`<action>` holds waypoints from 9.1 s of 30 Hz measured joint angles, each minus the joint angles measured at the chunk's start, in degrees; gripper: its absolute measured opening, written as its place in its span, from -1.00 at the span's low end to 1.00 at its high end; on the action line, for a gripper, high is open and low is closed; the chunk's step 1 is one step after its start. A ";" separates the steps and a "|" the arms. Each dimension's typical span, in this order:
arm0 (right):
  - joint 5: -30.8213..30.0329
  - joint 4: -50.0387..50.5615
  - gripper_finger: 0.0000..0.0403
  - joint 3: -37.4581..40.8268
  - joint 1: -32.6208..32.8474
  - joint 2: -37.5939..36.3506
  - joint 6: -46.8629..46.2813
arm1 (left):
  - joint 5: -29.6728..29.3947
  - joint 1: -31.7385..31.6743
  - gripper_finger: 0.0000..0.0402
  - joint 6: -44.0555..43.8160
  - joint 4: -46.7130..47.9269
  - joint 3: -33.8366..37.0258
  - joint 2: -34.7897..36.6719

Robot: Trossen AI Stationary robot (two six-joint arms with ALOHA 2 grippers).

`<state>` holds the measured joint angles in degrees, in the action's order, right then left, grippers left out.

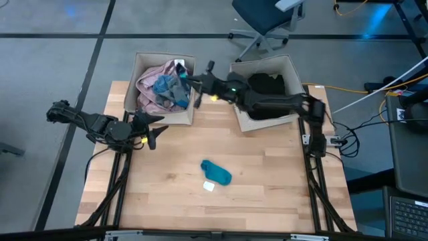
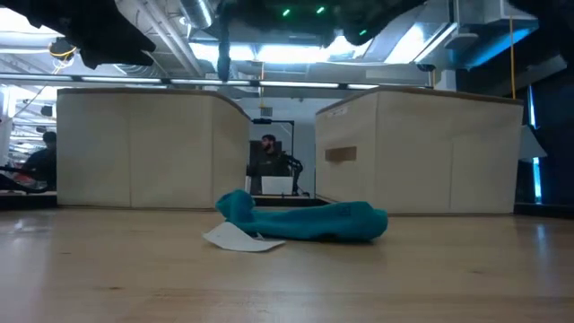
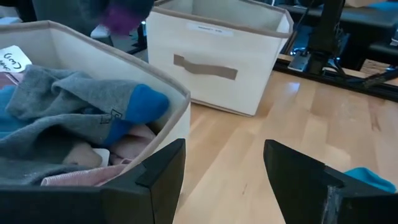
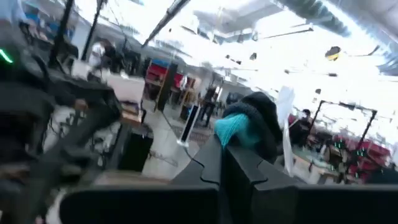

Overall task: Sort clothes
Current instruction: Put the dark blue sock into the left brown laundry organizer, then put the blue sock into the left brown laundry organizer, then put the dark blue sock into the left brown laundry organizer

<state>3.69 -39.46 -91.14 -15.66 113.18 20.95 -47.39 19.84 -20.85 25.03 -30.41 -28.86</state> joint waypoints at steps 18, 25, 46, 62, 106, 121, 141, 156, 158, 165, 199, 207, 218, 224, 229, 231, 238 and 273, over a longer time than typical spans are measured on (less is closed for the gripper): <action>-8.46 35.91 0.13 -24.40 -1.50 11.32 -7.20 | -0.03 0.00 0.03 -2.11 0.10 0.00 0.00; -9.56 61.24 0.59 -37.26 1.89 9.60 -4.32 | 0.67 0.00 0.03 -2.77 0.27 0.00 -0.02; -6.89 100.59 0.61 -34.37 17.08 6.91 -11.74 | 0.71 0.02 0.03 -4.43 3.38 0.00 -0.07; -6.12 98.11 0.30 -23.40 21.62 6.86 -14.25 | 3.09 0.11 0.03 -5.79 2.66 0.04 -0.25; -11.32 34.64 0.24 41.80 32.93 -12.85 -29.66 | 18.57 2.80 0.03 -5.67 -53.22 -5.90 -70.16; -15.37 27.30 0.24 45.01 32.87 -12.85 -28.92 | 23.28 -0.55 -0.67 -3.62 -46.23 -10.03 -78.97; -29.36 20.78 0.24 45.01 29.71 -12.85 -28.55 | 10.85 -0.75 -0.93 18.58 -26.26 -9.64 -37.18; -27.73 19.10 0.24 44.99 28.32 -12.85 -29.10 | -12.96 -24.03 -0.83 44.52 -26.94 -8.26 -13.22; -27.37 18.95 0.24 44.99 28.27 -12.85 -29.05 | -11.66 -28.34 -0.80 42.79 -25.92 -7.80 -13.18; -27.17 18.27 0.24 44.99 27.97 -12.83 -29.40 | -5.02 -37.79 -0.52 32.16 -17.89 -7.32 -14.23; -24.05 28.03 0.24 32.45 10.24 -6.54 -21.90 | 23.02 -16.43 0.00 1.85 -5.38 -2.65 -12.80; -30.53 33.24 0.24 26.36 9.79 3.47 -22.19 | 22.58 -15.43 0.00 3.05 -8.24 -2.69 -13.05; -21.08 38.60 -0.33 23.37 8.76 5.97 -25.90 | 22.61 -14.54 0.00 2.79 -7.70 -2.69 -13.40; -17.61 39.41 -0.94 23.46 8.97 6.03 -24.21 | 22.62 -14.56 0.00 2.59 -7.73 -2.69 -13.40; -16.25 39.27 -0.94 23.66 10.27 5.20 -23.00 | 22.62 -14.09 0.00 1.71 -7.99 -2.69 -13.40; -15.57 40.00 -0.97 23.81 11.78 4.11 -21.10 | 22.65 -13.26 0.00 1.72 -8.06 -2.69 -13.40; -12.08 39.07 -0.98 23.81 16.51 -4.84 -16.44 | 22.62 -9.43 0.00 5.41 -12.88 -2.69 -15.44; -1.65 24.56 -0.97 23.72 18.66 -9.62 -18.08 | 23.36 -7.56 -0.60 19.92 -32.18 -3.41 -39.46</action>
<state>2.03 -14.90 -67.42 3.01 103.57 2.87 -24.02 12.27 -0.93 -7.16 -33.83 -68.32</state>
